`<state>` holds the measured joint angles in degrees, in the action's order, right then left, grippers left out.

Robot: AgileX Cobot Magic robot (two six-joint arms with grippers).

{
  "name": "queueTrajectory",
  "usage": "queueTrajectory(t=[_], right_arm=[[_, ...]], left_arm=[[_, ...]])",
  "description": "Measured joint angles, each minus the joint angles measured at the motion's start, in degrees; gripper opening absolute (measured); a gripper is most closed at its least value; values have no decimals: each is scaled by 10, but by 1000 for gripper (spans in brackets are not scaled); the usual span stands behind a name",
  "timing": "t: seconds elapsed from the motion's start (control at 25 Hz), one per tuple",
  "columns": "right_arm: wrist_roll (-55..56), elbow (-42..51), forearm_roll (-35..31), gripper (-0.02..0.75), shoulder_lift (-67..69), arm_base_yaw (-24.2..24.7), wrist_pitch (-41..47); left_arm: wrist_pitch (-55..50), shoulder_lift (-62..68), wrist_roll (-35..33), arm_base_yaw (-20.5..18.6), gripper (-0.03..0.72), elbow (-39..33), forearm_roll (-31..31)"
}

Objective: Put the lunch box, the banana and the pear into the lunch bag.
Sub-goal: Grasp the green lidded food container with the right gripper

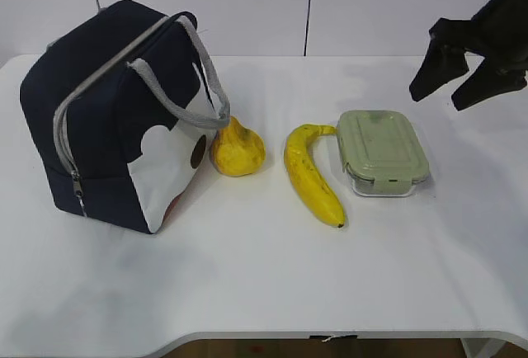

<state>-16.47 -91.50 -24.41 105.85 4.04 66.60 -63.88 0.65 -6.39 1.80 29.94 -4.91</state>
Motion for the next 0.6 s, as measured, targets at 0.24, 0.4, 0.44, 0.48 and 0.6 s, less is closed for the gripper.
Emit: queueTrajectory(t=[0.24, 0.4, 0.44, 0.48, 0.6], right_arm=[[-142, -5, -155, 582, 43, 63, 29], [-178, -5, -171, 583, 66, 84, 29], [-182, -5, -171, 583, 72, 87, 29], [-188, -5, -172, 583, 79, 90, 29], [-194, -6, -174, 583, 100, 97, 29]], left_arm=[[0, 0, 0, 0, 237, 0, 0], [0, 0, 0, 0, 237, 0, 0], [0, 0, 0, 0, 237, 0, 0], [0, 0, 0, 0, 237, 0, 0], [0, 0, 0, 0, 237, 0, 0]])
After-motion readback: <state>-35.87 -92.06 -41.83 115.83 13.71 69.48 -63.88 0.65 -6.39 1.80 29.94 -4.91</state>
